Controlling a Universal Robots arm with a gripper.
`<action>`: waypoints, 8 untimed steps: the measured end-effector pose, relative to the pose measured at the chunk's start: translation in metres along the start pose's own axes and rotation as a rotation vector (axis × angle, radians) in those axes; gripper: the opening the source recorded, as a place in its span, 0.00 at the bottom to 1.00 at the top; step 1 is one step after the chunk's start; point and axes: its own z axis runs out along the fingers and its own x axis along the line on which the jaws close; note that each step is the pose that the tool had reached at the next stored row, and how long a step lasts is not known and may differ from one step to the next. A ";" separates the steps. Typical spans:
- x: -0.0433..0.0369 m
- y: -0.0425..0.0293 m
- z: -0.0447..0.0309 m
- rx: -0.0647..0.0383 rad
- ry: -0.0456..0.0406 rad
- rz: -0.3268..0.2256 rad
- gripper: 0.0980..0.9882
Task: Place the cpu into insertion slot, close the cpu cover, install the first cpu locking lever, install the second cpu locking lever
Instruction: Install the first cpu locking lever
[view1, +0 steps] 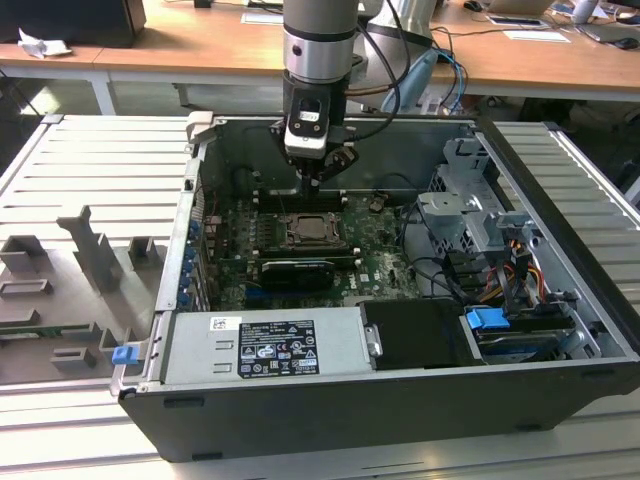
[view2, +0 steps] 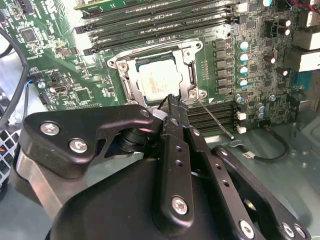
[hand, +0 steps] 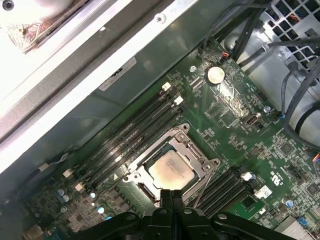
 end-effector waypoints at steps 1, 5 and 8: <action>0.0000 0.0000 0.0000 0.000 0.0002 -0.024 0.01; 0.0000 0.0000 0.0000 0.000 0.0008 -0.103 0.01; 0.0000 0.0000 0.0000 0.000 0.0012 -0.143 0.01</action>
